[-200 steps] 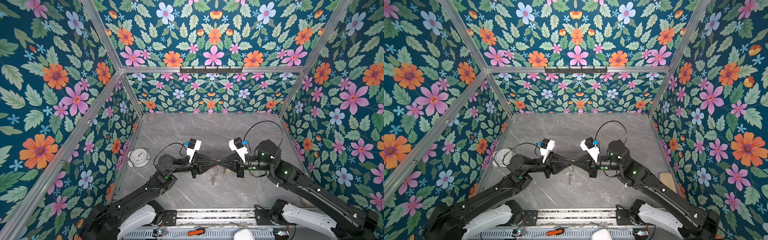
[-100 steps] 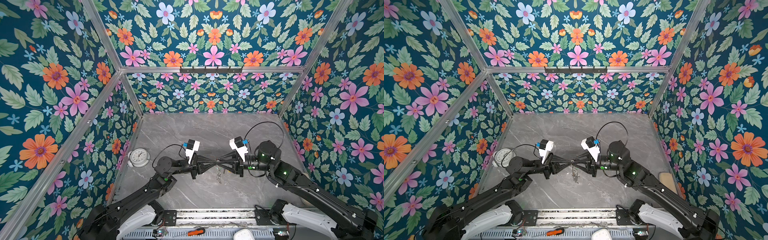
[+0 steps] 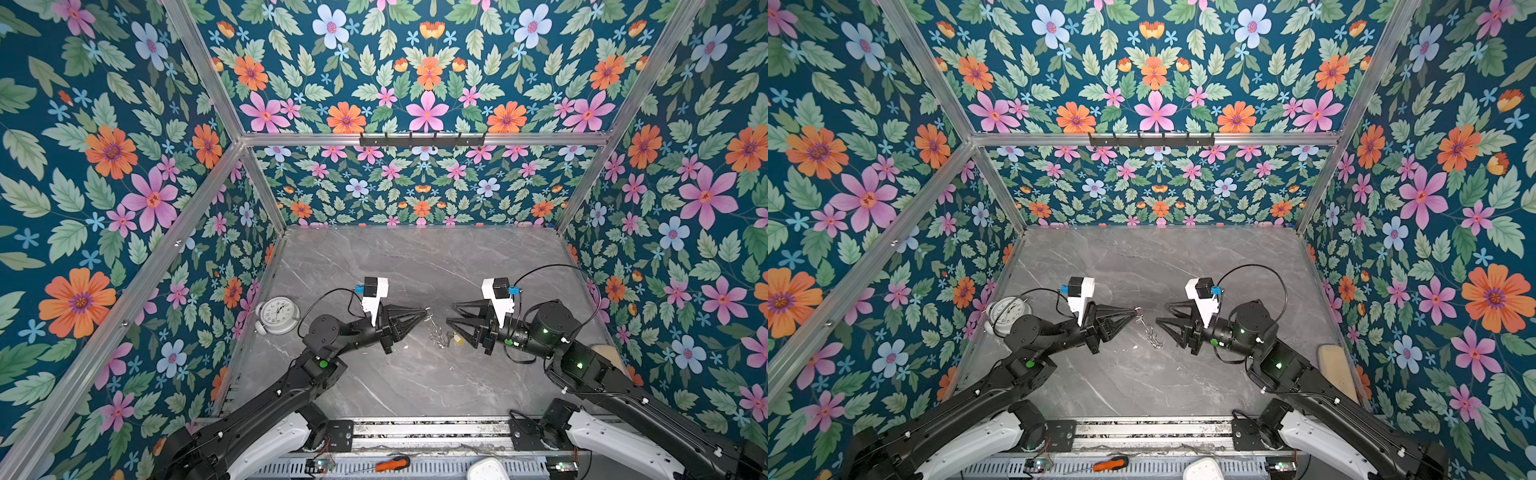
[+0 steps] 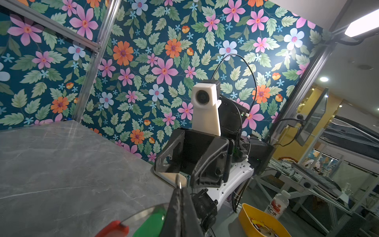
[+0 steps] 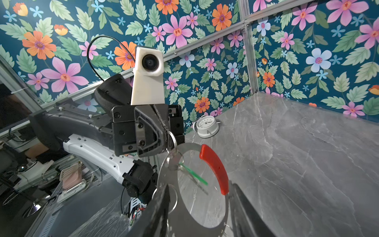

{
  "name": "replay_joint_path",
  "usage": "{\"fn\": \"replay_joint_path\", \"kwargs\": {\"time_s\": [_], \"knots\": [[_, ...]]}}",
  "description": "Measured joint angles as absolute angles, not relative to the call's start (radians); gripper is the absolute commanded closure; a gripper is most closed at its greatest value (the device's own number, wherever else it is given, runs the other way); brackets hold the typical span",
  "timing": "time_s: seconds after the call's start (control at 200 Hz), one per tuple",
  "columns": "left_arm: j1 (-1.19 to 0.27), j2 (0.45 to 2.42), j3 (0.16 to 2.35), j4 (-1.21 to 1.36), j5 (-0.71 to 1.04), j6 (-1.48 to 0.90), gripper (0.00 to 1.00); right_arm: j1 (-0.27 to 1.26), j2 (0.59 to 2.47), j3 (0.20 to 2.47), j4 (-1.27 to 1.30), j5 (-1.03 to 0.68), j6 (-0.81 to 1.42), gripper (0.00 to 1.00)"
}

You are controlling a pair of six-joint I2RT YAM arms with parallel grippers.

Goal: Remove the keys from the keyring

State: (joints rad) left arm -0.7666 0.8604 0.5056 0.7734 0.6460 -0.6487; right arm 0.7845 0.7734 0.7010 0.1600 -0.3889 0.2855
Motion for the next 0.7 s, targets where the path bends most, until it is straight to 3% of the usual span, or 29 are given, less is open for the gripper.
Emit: {"fn": "replay_joint_path", "kwargs": {"time_s": [0.285, 0.7], "knots": [[-0.775, 0.836, 0.501, 0.722, 0.576, -0.604, 1.0, 0.784, 0.812, 0.703, 0.199, -0.389, 0.307, 0.49], [-0.776, 0.85, 0.416, 0.951, 0.598, -0.632, 1.0, 0.784, 0.957, 0.698, 0.477, -0.579, 0.445, 0.54]]}}
